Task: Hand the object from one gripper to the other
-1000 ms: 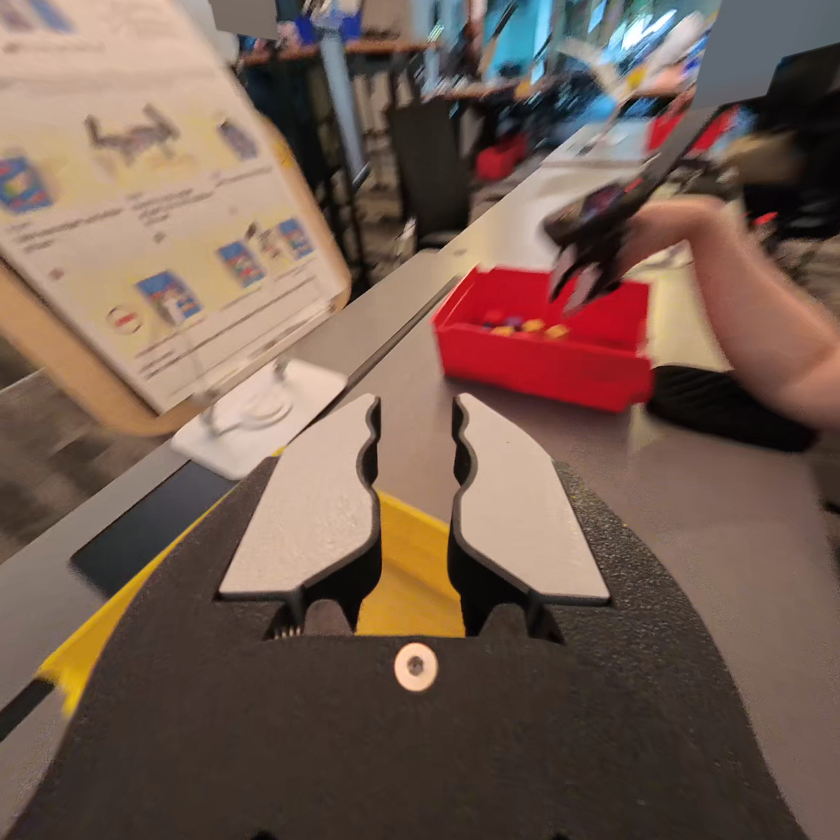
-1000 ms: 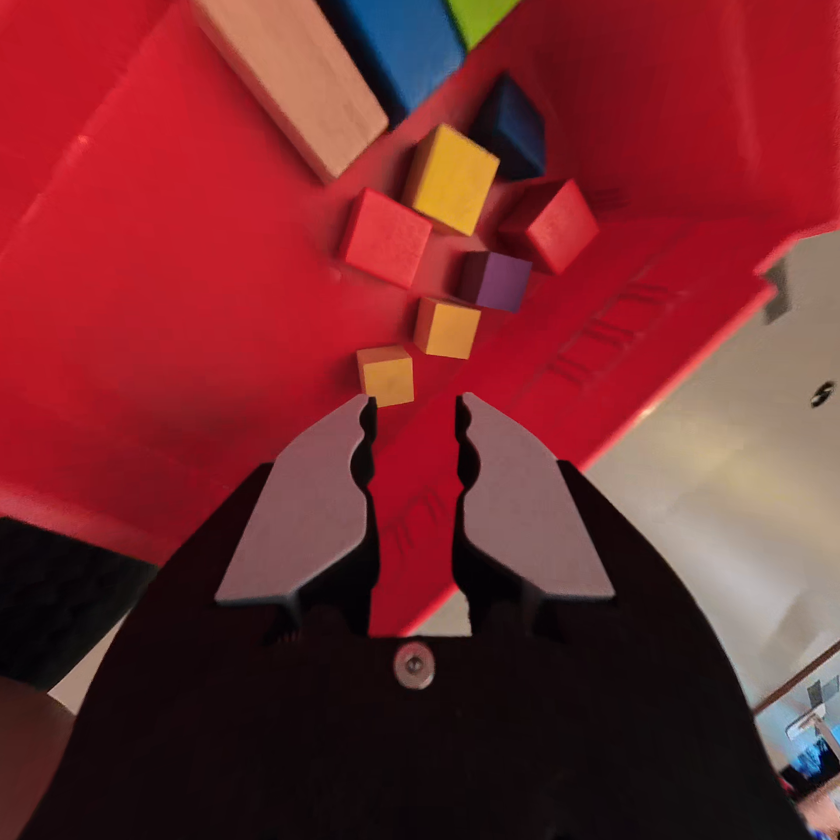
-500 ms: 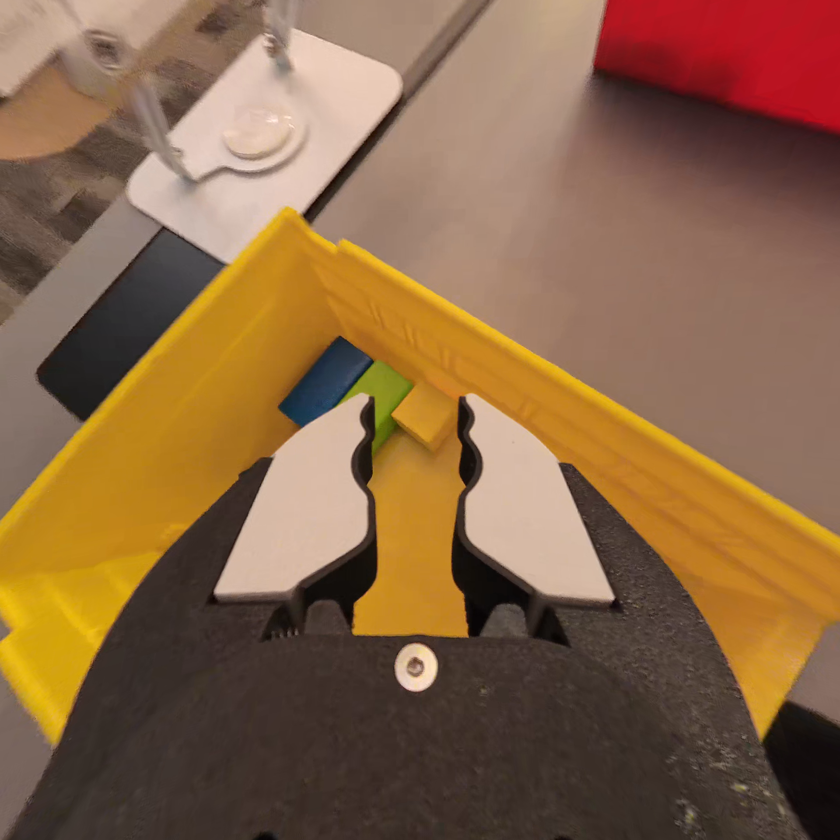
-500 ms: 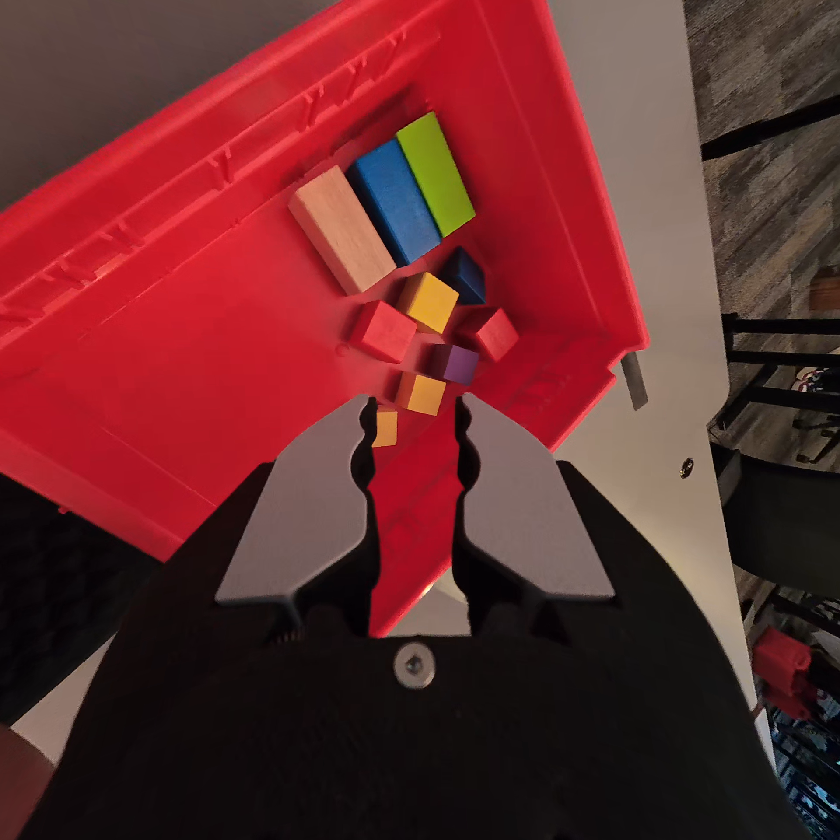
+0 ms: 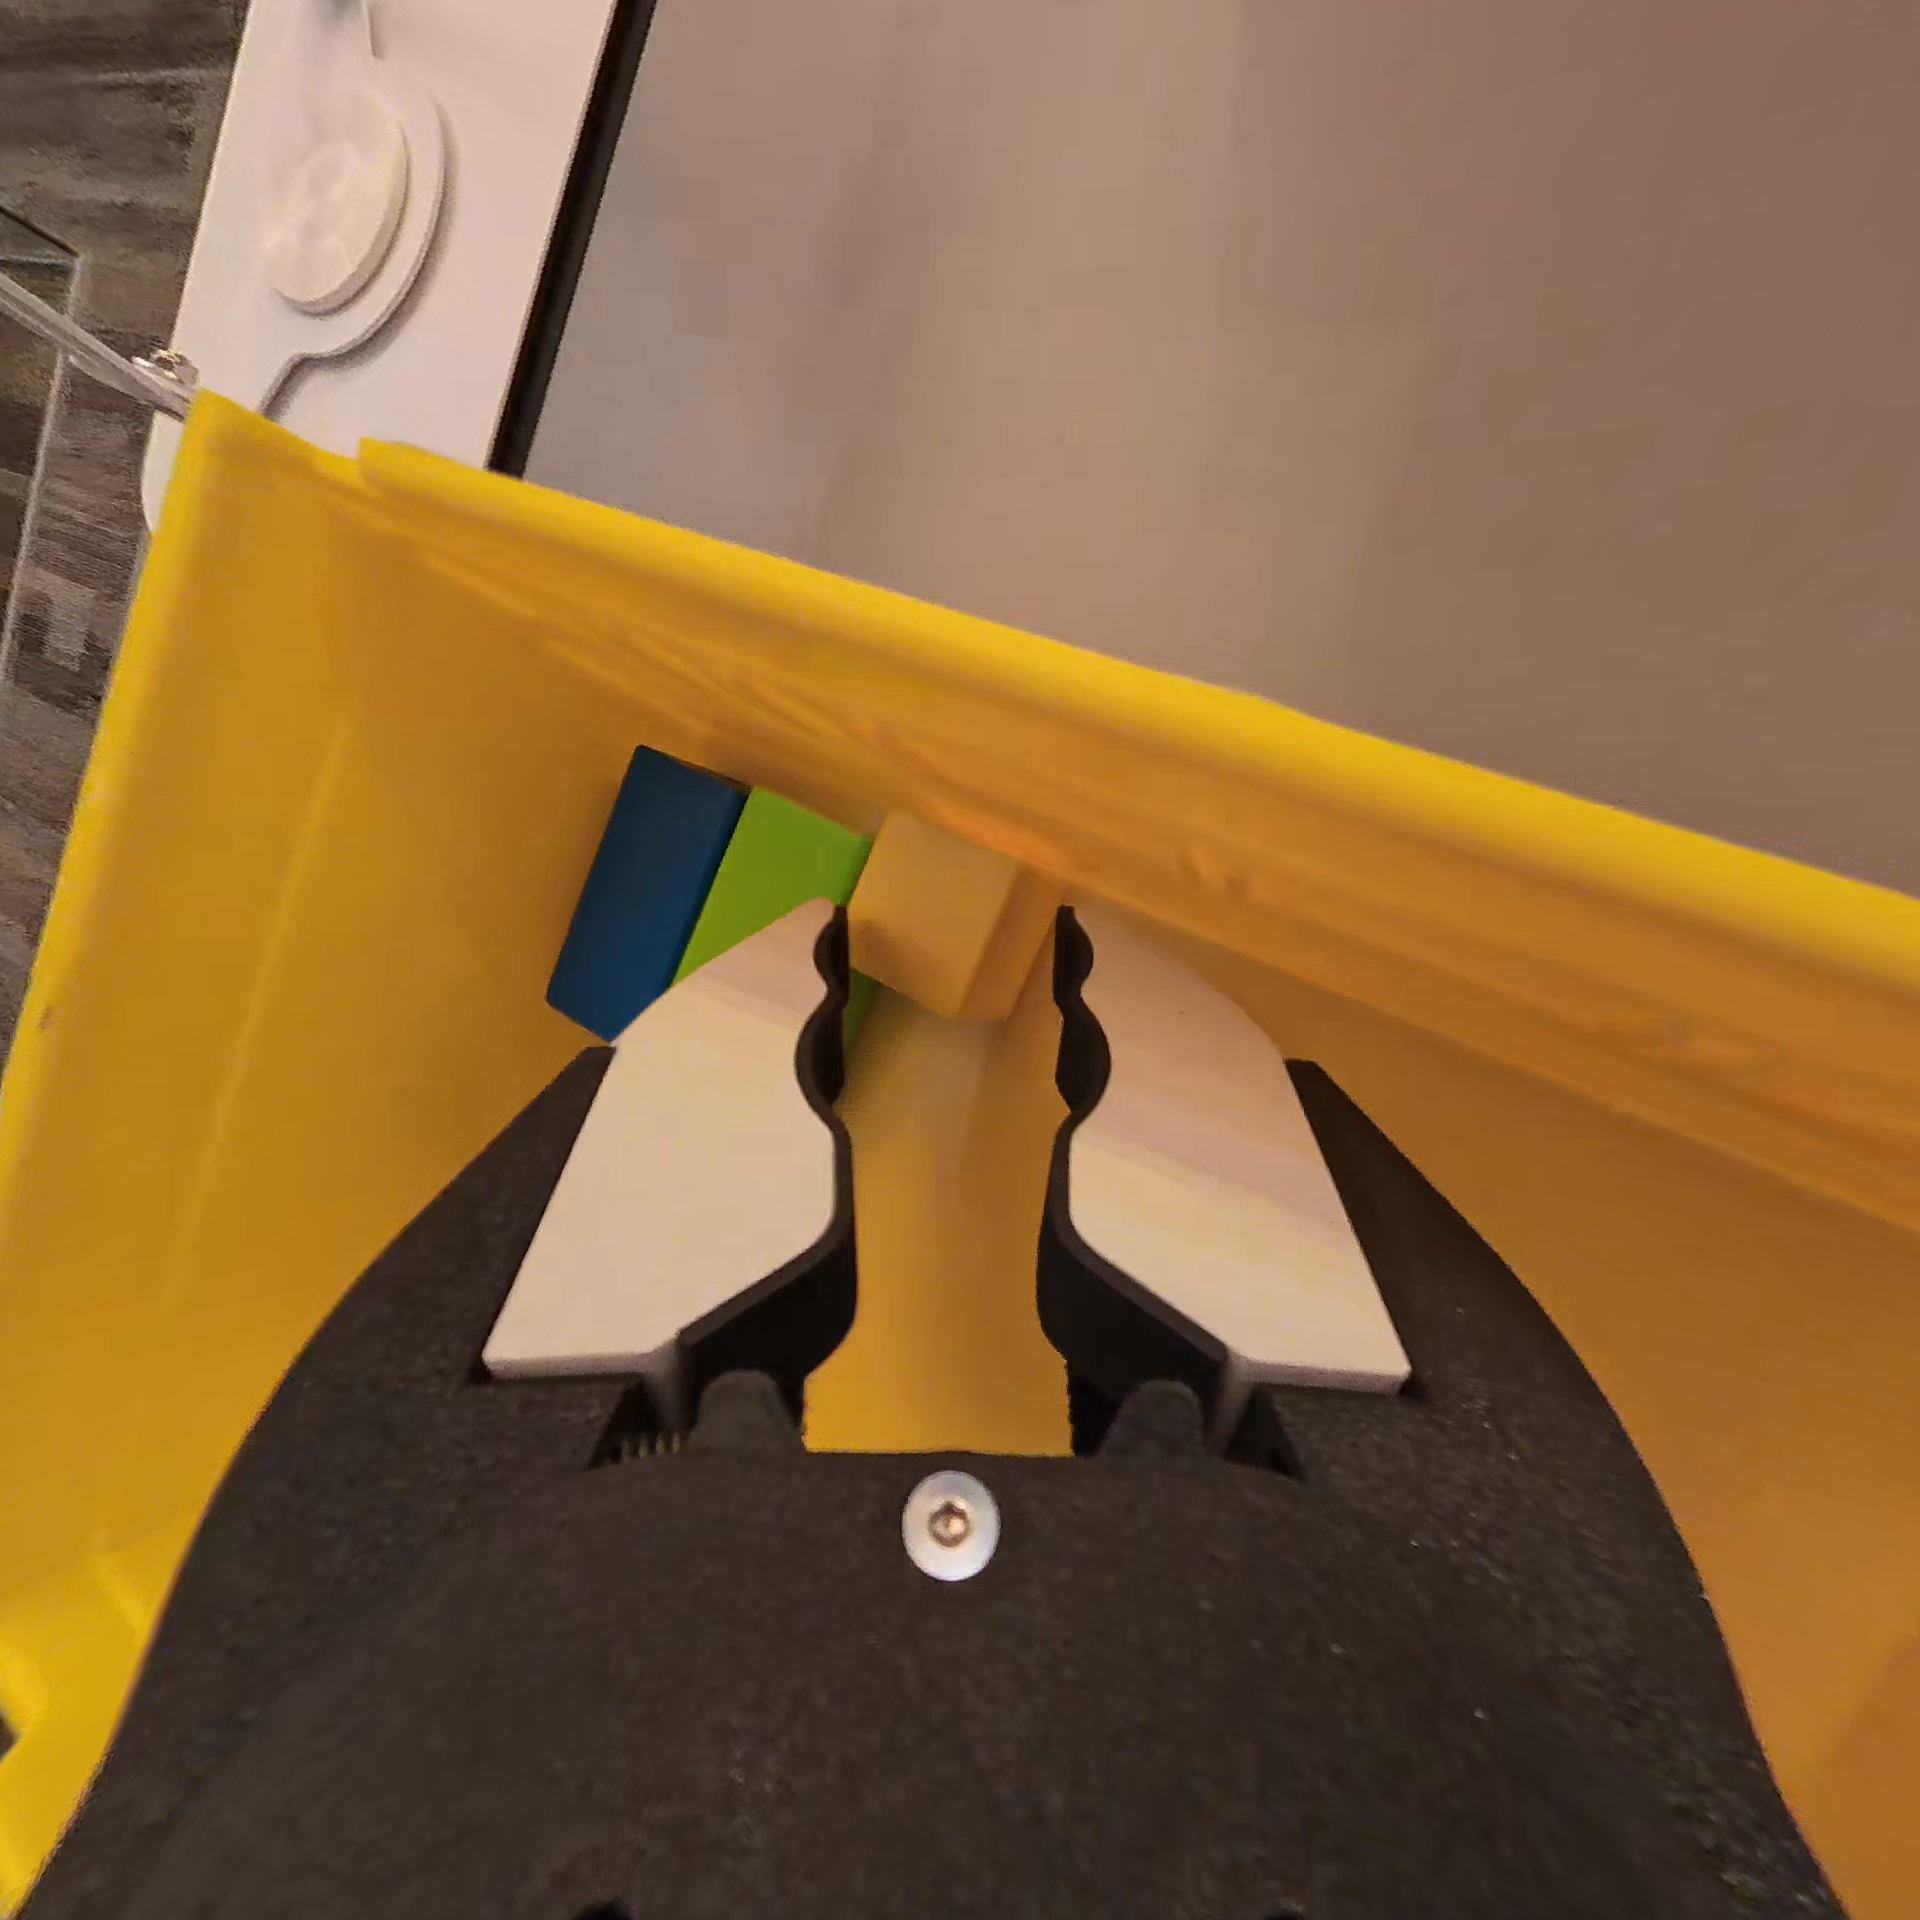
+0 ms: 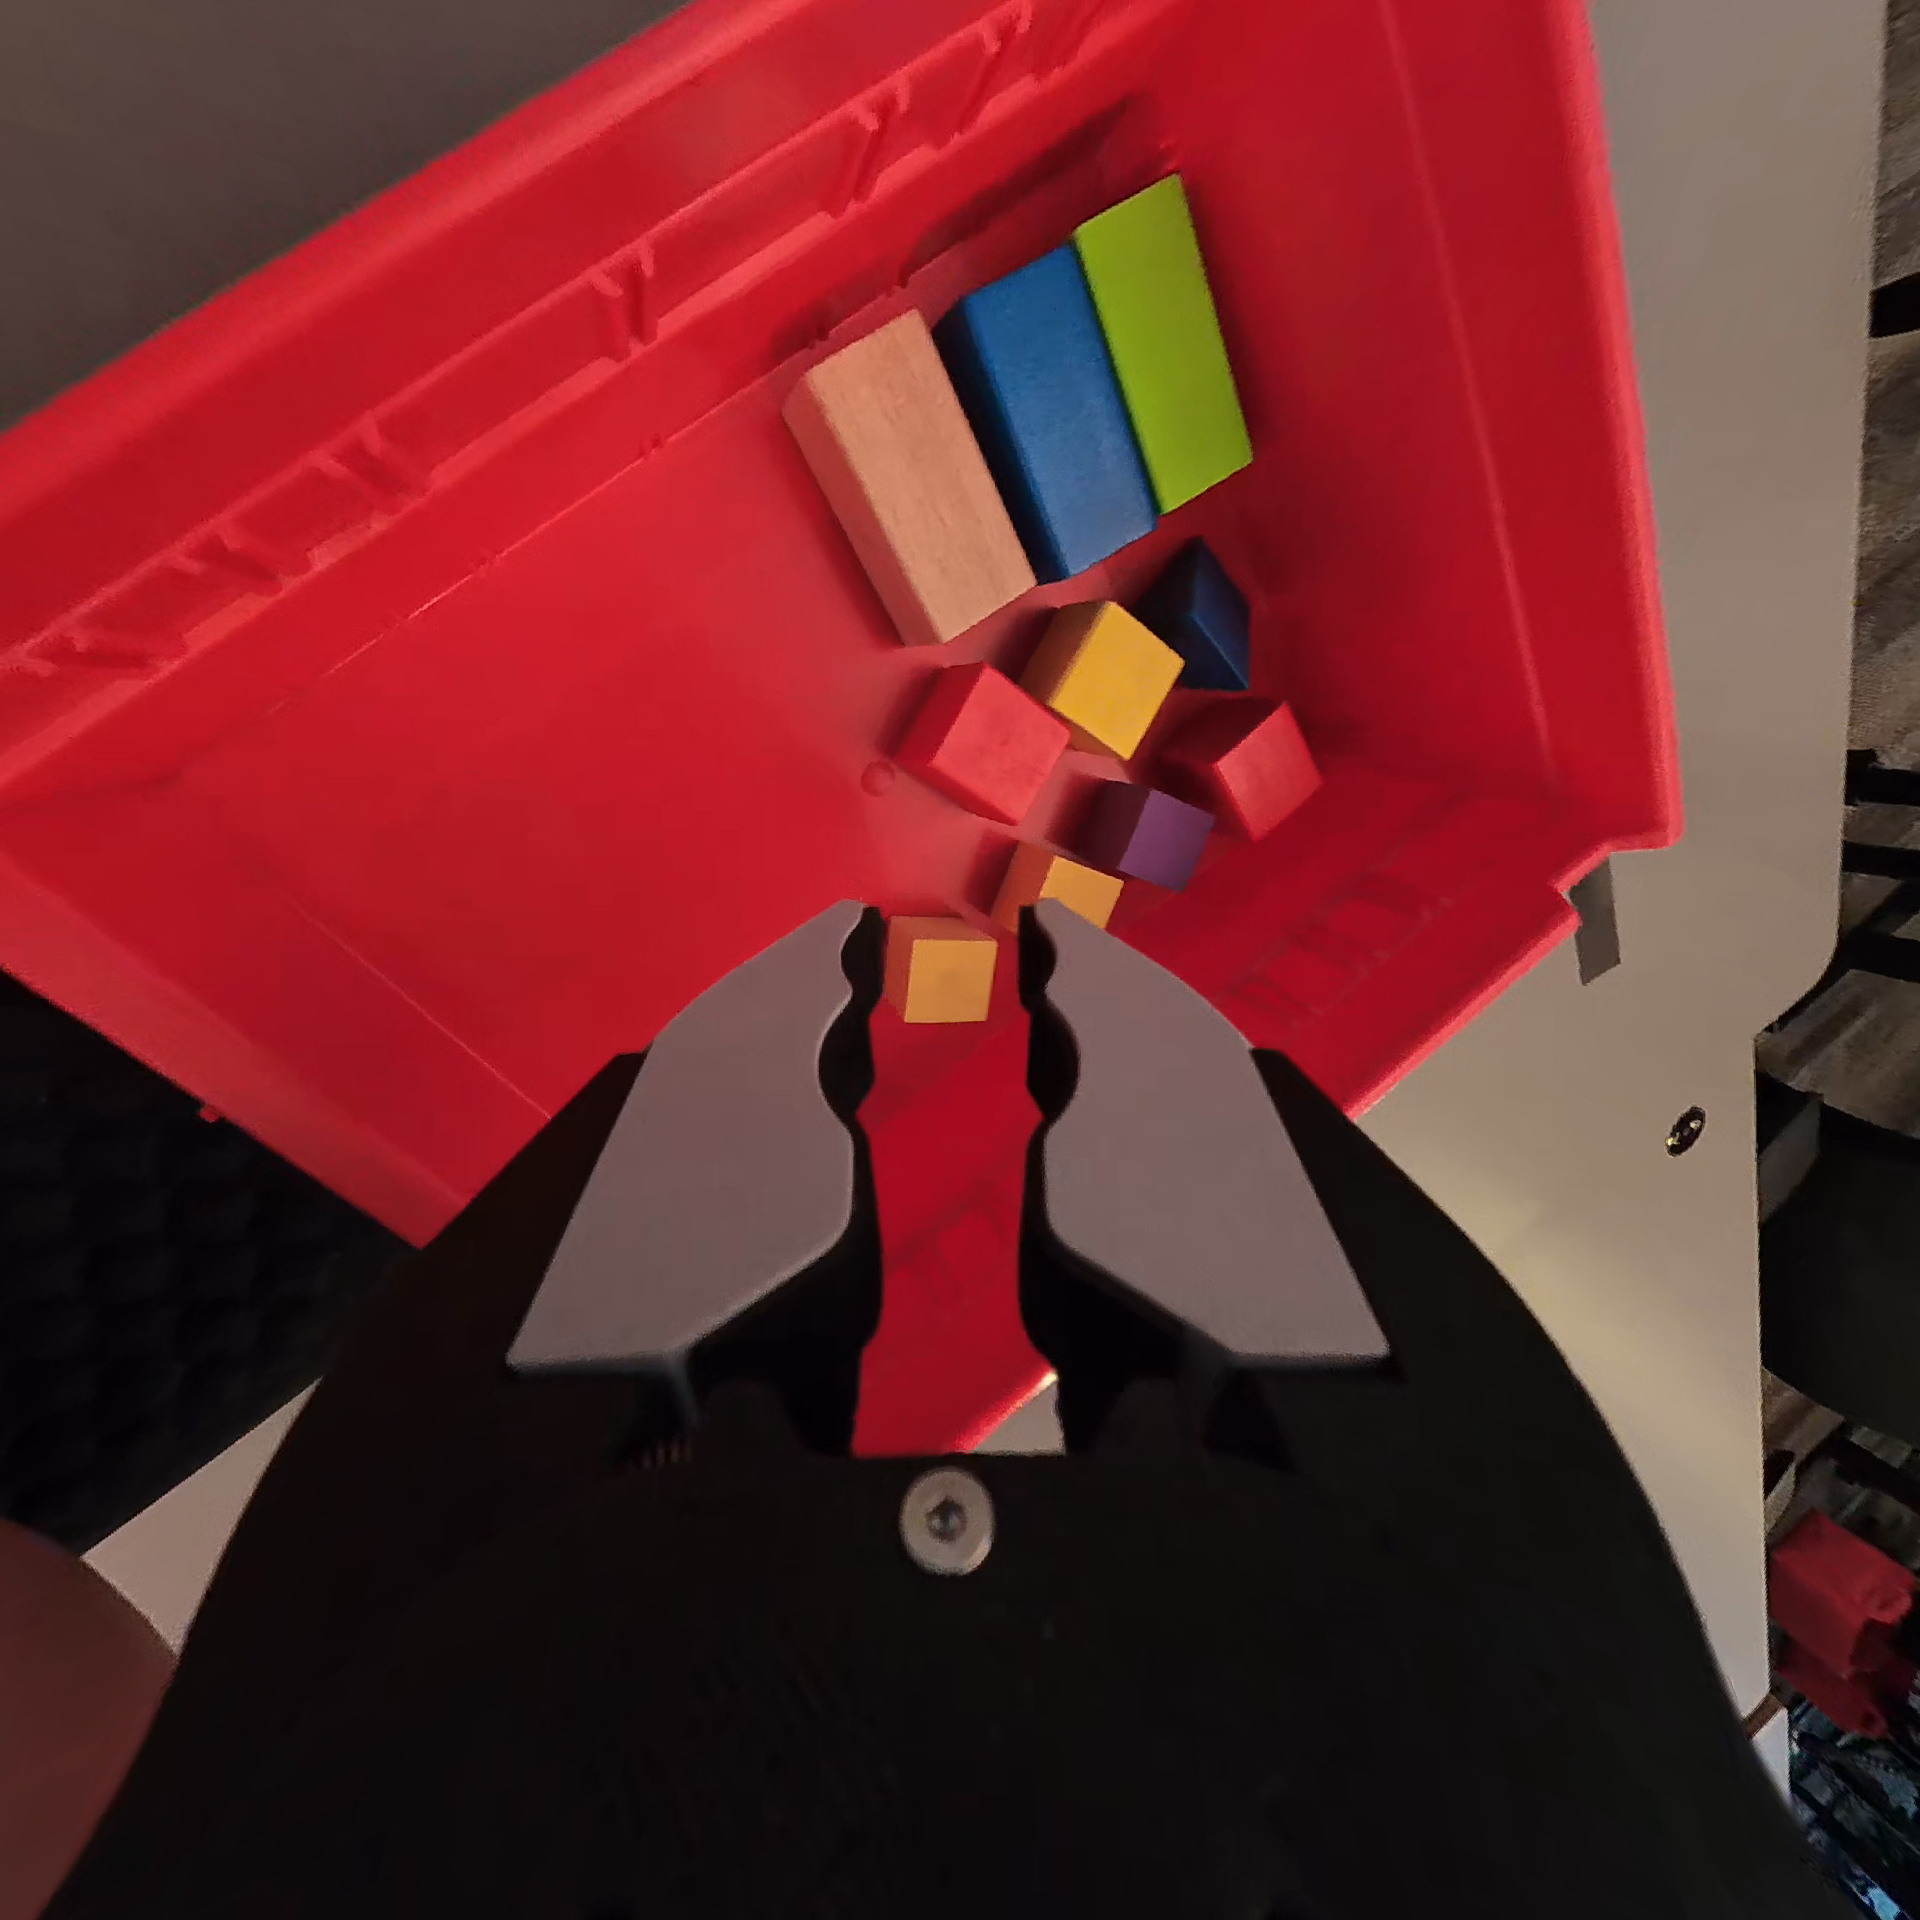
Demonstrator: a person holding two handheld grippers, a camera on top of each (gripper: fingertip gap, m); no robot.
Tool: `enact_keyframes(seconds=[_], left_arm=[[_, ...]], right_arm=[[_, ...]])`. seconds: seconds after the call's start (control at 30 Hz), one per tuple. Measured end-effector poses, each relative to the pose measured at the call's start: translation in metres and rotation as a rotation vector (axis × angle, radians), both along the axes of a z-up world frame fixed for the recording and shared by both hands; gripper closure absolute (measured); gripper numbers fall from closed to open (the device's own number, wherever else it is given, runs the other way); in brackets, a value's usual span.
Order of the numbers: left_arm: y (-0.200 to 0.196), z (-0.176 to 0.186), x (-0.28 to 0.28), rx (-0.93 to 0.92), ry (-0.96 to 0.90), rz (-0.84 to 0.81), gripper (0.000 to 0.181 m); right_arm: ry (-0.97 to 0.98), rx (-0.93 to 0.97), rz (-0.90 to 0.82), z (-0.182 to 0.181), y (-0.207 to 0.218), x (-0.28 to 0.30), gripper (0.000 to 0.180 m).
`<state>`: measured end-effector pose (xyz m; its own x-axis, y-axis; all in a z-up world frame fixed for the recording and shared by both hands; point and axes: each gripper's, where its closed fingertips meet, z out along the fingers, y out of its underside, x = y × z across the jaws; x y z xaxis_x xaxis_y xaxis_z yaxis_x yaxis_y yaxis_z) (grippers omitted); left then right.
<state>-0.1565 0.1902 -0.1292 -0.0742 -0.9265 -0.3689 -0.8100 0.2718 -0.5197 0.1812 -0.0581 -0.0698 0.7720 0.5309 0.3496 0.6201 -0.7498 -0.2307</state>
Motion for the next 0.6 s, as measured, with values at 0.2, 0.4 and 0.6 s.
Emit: enact_keyframes(seconds=[0.2,0.4,0.6], left_arm=[[0.000,-0.004,-0.001,0.009,0.011,-0.014,0.142],[-0.005,-0.001,-0.008,-0.055,0.004,-0.015,0.148],[-0.001,-0.013,-0.006,-0.051,0.054,0.011,0.141]], right_arm=[[0.009,-0.020,-0.010,-0.004,-0.002,0.001,0.153],[0.007,-0.034,-0.011,-0.006,-0.003,0.001,0.153],[0.004,-0.057,-0.009,-0.010,-0.005,0.001,0.153]])
